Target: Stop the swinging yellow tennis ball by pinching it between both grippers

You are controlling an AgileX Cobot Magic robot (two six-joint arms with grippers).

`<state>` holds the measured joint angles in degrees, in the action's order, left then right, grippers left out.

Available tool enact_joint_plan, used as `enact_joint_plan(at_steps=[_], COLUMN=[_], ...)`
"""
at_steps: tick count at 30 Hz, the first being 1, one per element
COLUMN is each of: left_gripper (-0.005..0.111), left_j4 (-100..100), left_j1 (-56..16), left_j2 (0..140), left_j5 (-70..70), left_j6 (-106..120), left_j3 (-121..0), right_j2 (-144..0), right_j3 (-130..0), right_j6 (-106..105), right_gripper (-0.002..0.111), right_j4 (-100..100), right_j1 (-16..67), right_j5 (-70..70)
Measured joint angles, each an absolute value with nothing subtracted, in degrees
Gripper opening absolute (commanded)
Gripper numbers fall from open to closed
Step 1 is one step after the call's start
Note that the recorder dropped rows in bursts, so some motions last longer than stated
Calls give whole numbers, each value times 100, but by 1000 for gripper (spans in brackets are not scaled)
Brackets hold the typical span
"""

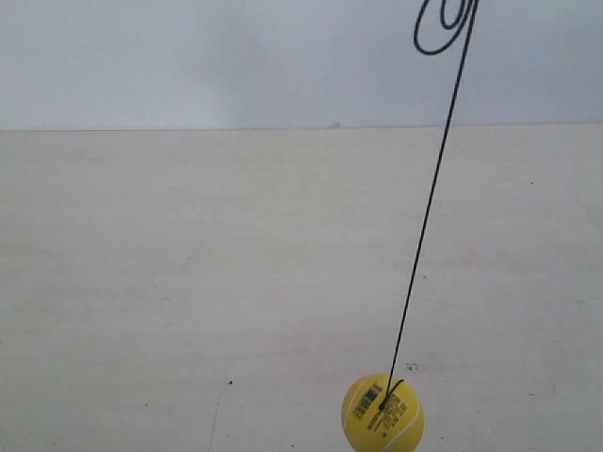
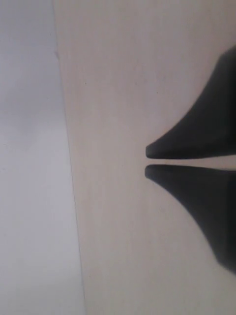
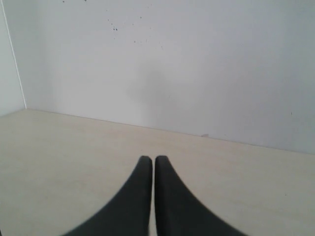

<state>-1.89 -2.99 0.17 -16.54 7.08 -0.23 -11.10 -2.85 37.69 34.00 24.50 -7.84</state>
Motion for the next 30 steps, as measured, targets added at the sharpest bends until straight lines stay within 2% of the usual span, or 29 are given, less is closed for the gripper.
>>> enact_joint_plan(at_steps=[22, 30], left_gripper=[5, 5], left_j4=[-189, -189], left_j1=[-299, -299], left_j2=[17, 17], left_j5=[-1668, -1677], left_j6=[721, 721], left_j3=[-23, -23], right_j2=[-1110, -746], right_j3=[-285, -46], right_j6=[3769, 3769], right_gripper=[0, 0], right_j4=[3361, 2400], right_j1=[2450, 2450], right_j5=[-794, -1025])
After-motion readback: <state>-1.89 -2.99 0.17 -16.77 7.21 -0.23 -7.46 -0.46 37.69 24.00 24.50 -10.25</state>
